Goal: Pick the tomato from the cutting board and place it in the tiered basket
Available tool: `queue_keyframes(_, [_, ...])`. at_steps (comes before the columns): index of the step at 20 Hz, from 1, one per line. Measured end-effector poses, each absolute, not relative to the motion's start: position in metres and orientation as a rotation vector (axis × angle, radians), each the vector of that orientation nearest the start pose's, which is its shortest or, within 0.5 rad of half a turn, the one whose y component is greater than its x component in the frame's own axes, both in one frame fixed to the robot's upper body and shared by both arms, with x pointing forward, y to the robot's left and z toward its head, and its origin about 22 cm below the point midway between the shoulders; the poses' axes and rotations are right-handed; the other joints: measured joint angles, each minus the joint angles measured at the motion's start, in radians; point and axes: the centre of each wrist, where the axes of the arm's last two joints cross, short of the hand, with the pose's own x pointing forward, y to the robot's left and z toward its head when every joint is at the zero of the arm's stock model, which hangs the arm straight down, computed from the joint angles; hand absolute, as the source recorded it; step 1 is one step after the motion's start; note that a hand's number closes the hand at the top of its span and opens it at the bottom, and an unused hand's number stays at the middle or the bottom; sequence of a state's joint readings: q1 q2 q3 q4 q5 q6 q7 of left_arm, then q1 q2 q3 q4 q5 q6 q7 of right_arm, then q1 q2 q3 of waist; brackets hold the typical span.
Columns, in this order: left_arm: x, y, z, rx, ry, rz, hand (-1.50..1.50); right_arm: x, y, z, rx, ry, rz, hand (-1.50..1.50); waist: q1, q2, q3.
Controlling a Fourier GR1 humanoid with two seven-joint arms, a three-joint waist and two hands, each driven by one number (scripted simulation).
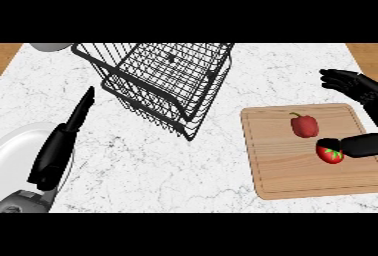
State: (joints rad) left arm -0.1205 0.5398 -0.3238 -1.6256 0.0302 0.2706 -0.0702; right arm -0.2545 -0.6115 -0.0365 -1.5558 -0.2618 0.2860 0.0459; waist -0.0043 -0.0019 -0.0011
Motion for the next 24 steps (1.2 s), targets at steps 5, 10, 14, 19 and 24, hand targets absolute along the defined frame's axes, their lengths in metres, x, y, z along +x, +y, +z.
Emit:
queue_keyframes(5, [0.254, 0.262, 0.051, 0.317, -1.741, -0.487, 0.00, 0.285, -0.357, 0.178, -0.328, -1.425, 0.899, -1.50, -0.005, -0.004, -0.003])
queue_keyframes(10, [0.254, 0.266, 0.054, 0.323, -1.741, -0.480, 0.00, 0.269, -0.347, 0.221, -0.544, -1.197, 1.129, -1.50, -0.014, -0.007, -0.003])
queue_keyframes(14, [0.256, 0.265, 0.054, 0.328, -1.747, -0.487, 0.00, 0.257, -0.320, 0.234, -0.656, -1.072, 1.188, -1.50, -0.007, -0.004, -0.002])
queue_keyframes(19, [0.257, 0.266, 0.051, 0.308, -1.752, -0.492, 0.00, 0.243, -0.281, 0.226, -0.702, -1.007, 1.178, -1.50, 0.003, -0.001, -0.001])
queue_keyframes(24, [0.255, 0.269, 0.051, 0.307, -1.751, -0.500, 0.00, 0.241, -0.253, 0.200, -0.743, -0.967, 1.182, -1.50, 0.012, 0.001, 0.000])
